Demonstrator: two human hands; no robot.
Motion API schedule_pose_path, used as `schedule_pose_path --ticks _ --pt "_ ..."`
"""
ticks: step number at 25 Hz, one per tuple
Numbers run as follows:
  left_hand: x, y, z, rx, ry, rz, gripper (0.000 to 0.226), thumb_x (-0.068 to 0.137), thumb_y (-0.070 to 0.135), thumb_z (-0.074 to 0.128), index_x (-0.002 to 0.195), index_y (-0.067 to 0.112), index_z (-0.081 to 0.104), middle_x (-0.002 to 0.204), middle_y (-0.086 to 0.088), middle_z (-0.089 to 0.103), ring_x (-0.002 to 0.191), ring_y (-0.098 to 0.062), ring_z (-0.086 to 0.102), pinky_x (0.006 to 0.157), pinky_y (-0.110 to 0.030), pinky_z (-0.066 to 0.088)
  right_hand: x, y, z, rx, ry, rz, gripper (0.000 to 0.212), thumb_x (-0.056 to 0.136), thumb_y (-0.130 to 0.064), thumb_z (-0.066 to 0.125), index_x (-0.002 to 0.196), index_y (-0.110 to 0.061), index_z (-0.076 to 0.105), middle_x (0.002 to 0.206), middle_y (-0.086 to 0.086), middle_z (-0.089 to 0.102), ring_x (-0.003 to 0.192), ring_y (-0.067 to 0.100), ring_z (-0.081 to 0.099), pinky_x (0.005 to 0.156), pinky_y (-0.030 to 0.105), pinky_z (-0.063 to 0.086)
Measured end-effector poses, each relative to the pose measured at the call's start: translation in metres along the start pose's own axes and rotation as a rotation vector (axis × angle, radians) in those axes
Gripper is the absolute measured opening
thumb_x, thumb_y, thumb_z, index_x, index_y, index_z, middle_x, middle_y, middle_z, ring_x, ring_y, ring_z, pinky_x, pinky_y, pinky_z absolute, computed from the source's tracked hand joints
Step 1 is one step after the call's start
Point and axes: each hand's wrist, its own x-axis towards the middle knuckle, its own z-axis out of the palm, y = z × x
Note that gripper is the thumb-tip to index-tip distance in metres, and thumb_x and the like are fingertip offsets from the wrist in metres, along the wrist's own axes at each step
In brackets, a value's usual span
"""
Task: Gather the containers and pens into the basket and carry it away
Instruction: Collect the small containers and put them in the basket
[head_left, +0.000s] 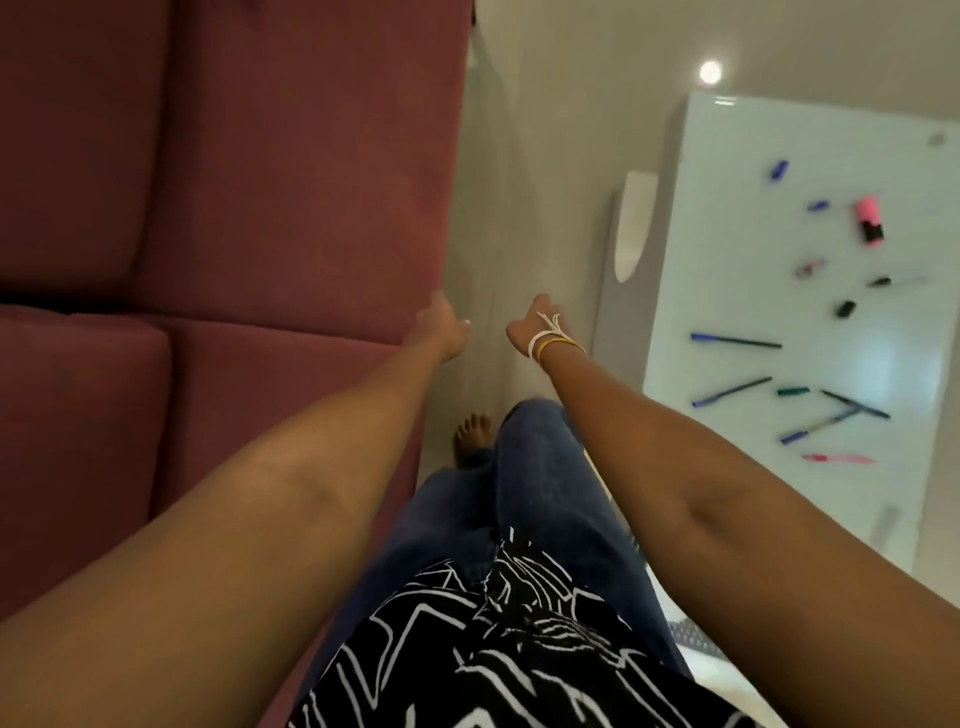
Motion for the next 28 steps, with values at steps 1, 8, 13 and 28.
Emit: schedule_pose_path --ticks 1,8,13,28 --pt "0.015 0.011 -0.020 -0.034 0.024 -0.024 0.061 0.097 0.026 0.052 0.147 0.006 0.024 0.147 -0.021 0.041 0.134 -0.038 0.042 0.108 -0.041 0.037 0.015 -0.026 -0.014 -0.022 -0.007 -0.032 0.046 0.090 -0.018 0.047 0.133 -0.004 0.039 0.135 0.018 0.045 0.122 0.036 0.050 0.100 0.038 0.043" --pt "0.123 0.104 -0.133 -0.355 0.167 -0.148 0.066 0.095 0.024 0.056 0.149 0.005 0.023 0.148 -0.018 0.040 0.139 -0.034 0.037 0.112 -0.037 0.033 0.110 -0.183 -0.122 -0.320 -0.165 -0.227 0.044 0.099 -0.016 0.040 0.140 -0.001 0.035 0.145 0.019 0.040 0.130 0.034 0.045 0.107 0.037 0.038" --pt "0.188 0.150 -0.199 -0.518 0.222 -0.232 0.071 0.095 0.028 0.055 0.152 0.006 0.019 0.152 -0.015 0.037 0.140 -0.033 0.038 0.114 -0.037 0.033 0.182 -0.294 -0.161 -0.433 -0.213 -0.334 0.054 0.096 -0.022 0.049 0.143 0.000 0.033 0.146 0.022 0.039 0.134 0.035 0.040 0.108 0.040 0.034" --pt "0.413 0.088 -0.327 -0.548 0.252 -0.538 0.073 0.093 0.031 0.057 0.151 0.007 0.019 0.158 -0.017 0.022 0.142 -0.037 0.030 0.115 -0.043 0.031 0.367 -0.592 -0.071 -0.559 -0.029 -0.698 0.083 0.085 -0.021 0.058 0.153 -0.025 0.010 0.146 0.013 0.032 0.128 0.034 0.044 0.102 0.044 0.044"
